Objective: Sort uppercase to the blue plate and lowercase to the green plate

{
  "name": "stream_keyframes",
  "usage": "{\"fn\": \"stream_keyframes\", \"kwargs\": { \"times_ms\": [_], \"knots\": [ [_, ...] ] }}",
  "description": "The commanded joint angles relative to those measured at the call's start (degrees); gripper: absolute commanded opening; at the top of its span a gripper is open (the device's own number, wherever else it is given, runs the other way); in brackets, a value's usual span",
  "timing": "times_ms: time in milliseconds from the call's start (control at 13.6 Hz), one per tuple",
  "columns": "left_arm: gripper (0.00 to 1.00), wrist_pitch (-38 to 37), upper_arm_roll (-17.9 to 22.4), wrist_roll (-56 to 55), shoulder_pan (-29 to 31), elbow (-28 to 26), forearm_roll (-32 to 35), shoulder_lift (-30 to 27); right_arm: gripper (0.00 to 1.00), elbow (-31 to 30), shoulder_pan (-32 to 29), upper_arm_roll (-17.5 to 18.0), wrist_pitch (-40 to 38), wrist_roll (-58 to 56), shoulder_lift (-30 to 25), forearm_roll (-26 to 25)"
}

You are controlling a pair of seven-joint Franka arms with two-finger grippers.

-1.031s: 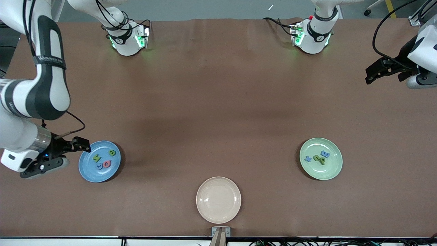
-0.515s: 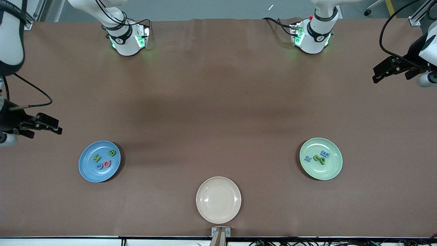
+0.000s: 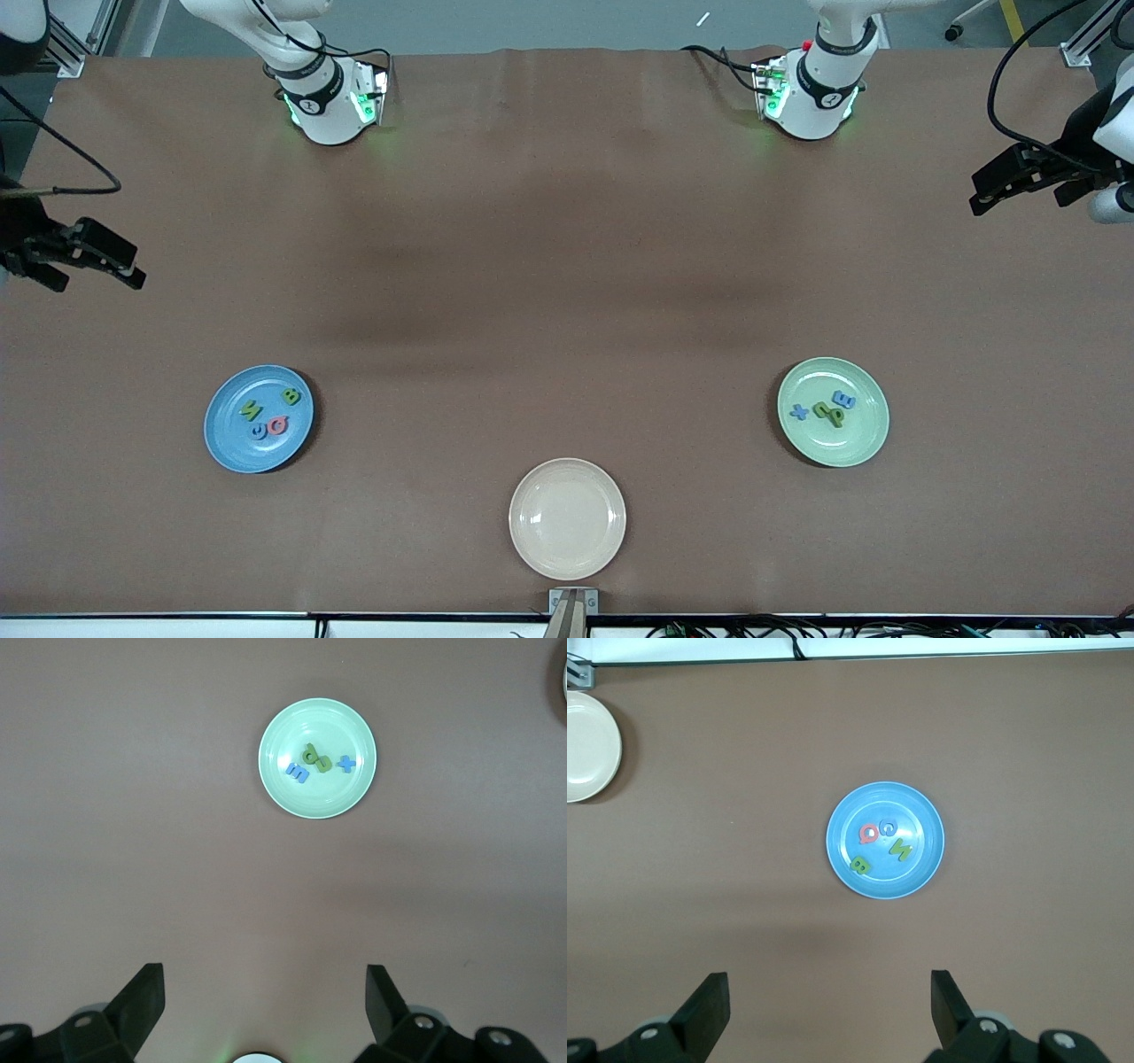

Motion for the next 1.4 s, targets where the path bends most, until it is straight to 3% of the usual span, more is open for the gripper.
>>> {"fn": "stream_keyframes", "kwargs": {
  "times_ms": [0, 295, 1325],
  "knots": [
    [1.00, 0.2, 0.2, 1.2, 0.4, 0.3, -1.0, -0.3, 1.00, -4.7, -1.0, 1.0, 0.5, 1.0, -3.9, -1.2],
    [1.00, 0.7, 0.1, 1.2, 0.4, 0.3, -1.0, 0.3, 1.00, -4.5, -1.2, 0.5, -4.6, 0.8, -4.5, -1.3],
    [1.00, 0.7, 0.2, 3.4, 0.5, 1.9, -0.8, 0.6, 1.00, -2.9, -2.5, 0.5, -4.4, -1.4, -4.2, -3.0]
  ]
}}
